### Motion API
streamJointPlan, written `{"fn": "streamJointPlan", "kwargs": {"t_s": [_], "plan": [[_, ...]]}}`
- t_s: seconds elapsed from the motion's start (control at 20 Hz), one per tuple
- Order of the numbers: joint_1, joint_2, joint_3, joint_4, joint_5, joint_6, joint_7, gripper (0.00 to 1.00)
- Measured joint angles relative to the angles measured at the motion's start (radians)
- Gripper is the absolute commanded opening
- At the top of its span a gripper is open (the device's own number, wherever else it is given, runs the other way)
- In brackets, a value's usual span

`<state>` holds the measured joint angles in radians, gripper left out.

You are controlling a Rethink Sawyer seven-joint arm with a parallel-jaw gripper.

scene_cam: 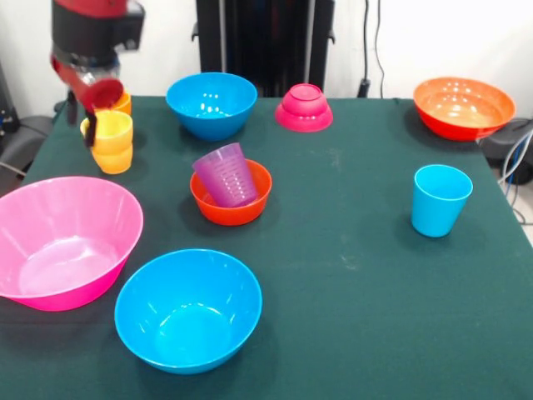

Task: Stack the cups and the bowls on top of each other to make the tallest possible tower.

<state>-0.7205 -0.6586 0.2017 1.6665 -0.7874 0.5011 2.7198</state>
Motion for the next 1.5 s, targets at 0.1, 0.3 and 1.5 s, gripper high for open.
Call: {"fn": "streamJointPlan", "kwargs": {"t_s": [0.1,0.3,1.5], "plan": [[0.036,0.062,-0.058,0.002,0.011,-0.176,0.031,1.0],[0.114,0.175,-0.153,0.008,0.078,-0.431,0.096,1.0],[0.273,0.378,-0.399,0.065,0.338,-1.038,0.155,1.0]]}}
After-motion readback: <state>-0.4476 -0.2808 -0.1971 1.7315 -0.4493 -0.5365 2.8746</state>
